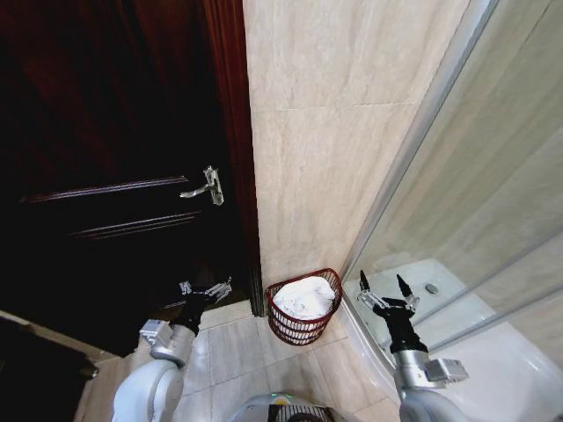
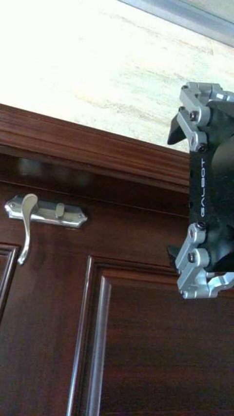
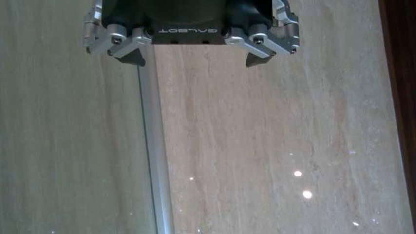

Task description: Discard the used towel into the hamper.

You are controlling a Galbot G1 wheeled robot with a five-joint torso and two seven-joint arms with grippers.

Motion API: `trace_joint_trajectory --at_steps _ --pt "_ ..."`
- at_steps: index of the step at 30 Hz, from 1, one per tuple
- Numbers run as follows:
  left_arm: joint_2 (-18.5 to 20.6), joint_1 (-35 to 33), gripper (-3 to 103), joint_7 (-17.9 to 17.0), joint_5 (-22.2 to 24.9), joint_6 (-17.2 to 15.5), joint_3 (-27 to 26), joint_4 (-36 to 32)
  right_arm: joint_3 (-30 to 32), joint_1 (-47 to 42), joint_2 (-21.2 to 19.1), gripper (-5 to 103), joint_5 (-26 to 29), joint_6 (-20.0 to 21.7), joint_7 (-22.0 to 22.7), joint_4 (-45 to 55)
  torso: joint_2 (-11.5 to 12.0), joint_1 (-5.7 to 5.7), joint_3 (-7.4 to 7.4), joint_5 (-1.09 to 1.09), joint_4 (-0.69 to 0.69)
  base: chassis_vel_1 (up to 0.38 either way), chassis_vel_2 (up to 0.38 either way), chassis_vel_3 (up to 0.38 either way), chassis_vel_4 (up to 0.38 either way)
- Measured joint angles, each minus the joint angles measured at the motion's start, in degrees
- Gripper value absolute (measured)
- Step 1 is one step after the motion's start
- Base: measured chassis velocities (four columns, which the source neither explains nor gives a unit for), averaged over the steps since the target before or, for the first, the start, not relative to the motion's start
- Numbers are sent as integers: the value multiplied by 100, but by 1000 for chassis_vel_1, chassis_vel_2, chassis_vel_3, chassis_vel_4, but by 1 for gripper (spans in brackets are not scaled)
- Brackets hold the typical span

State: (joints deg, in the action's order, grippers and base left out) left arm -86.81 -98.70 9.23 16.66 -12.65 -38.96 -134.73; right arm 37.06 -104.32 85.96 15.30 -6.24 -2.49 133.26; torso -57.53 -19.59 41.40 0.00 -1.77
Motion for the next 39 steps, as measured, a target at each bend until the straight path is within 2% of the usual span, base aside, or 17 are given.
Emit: trace_joint_trajectory --at_steps 27,39 --pt "0 0 100 0 0 0 0 0 4 5 -1 100 2 6 -4 -8 -1 0 1 0 0 0 0 0 0" --pt "0 0 100 0 0 0 0 0 4 5 -1 100 2 7 -4 -8 -289 -132 156 0 0 0 0 0 0"
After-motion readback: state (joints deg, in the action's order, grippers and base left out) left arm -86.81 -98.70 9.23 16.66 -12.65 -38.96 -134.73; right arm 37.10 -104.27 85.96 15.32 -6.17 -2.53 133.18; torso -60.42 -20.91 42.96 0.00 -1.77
